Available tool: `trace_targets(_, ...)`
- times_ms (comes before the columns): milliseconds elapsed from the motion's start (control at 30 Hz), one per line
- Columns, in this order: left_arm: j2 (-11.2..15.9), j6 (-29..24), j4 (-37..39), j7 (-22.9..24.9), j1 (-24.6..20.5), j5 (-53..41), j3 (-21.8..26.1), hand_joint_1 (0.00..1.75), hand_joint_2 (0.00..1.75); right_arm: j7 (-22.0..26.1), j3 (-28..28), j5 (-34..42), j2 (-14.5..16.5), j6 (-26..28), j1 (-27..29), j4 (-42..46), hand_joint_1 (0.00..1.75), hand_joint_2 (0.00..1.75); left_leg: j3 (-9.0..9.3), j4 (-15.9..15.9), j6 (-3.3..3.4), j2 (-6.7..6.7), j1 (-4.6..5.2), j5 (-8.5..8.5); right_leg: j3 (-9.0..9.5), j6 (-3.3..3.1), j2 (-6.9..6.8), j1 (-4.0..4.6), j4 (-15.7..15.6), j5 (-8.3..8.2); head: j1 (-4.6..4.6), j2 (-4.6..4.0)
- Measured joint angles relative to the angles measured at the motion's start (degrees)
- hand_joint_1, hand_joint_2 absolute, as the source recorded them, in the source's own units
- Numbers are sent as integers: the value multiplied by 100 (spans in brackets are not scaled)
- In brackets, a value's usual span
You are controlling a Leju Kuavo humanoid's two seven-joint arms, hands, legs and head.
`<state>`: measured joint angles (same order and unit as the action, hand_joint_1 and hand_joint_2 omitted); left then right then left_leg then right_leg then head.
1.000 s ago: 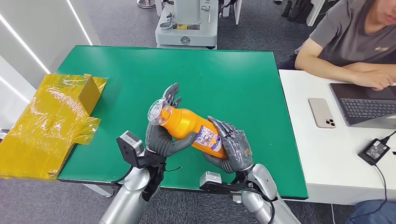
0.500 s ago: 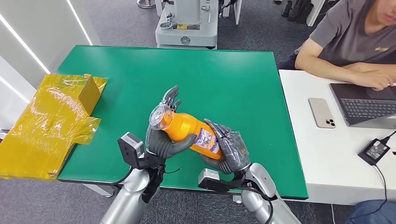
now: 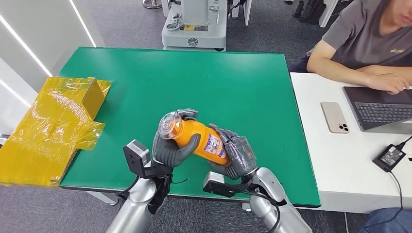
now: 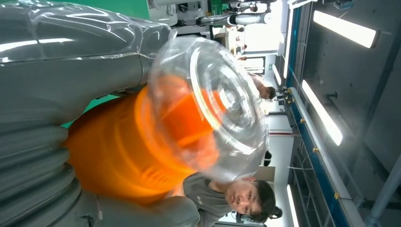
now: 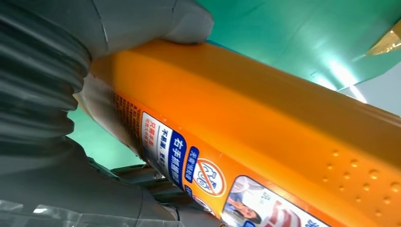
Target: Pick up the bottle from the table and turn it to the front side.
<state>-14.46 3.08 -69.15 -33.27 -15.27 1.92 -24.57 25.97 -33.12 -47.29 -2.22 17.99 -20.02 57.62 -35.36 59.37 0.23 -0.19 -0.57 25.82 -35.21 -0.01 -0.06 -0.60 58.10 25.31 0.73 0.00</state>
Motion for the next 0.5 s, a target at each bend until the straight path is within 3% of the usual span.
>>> trace_targets(500,-60,14,-29,-20,11,16,9,175,175,-32,6,-15,43,40,5,-79,175,175,0,0,0,-1,0,0,0,0,0,0,0,0,1,0)
